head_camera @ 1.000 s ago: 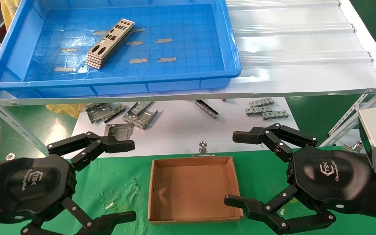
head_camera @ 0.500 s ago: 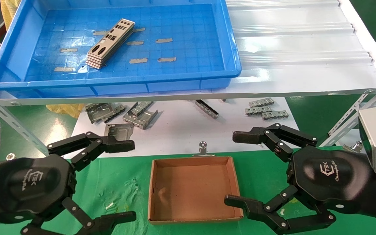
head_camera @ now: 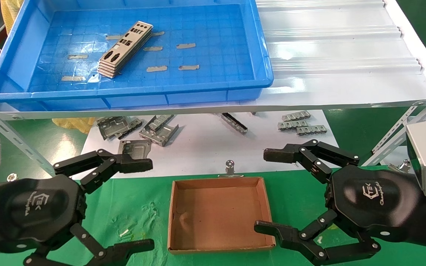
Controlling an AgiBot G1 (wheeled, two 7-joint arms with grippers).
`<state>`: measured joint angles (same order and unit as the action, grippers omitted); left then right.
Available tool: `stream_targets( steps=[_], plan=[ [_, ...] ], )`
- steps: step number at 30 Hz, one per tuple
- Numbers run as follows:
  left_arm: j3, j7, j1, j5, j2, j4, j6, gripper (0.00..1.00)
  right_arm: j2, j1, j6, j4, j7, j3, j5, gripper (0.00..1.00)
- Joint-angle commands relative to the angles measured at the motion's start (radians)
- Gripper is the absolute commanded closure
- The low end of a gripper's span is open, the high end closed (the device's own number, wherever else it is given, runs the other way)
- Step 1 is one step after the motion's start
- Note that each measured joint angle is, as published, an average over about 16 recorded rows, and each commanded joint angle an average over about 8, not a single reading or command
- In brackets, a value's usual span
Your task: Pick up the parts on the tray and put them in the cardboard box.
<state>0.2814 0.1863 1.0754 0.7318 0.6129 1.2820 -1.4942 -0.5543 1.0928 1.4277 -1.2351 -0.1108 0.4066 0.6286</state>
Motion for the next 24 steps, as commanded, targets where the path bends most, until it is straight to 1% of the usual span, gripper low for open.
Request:
stream_targets(
  steps=[1, 24],
  plan=[
    [0.000, 0.000, 0.000, 0.000, 0.000, 0.000, 0.000, 0.00, 0.000, 0.000, 0.000, 0.000, 0.000, 0.000, 0.000, 0.00],
    [0.000, 0.000, 0.000, 0.000, 0.000, 0.000, 0.000, 0.00, 0.000, 0.000, 0.000, 0.000, 0.000, 0.000, 0.000, 0.00]
  ],
)
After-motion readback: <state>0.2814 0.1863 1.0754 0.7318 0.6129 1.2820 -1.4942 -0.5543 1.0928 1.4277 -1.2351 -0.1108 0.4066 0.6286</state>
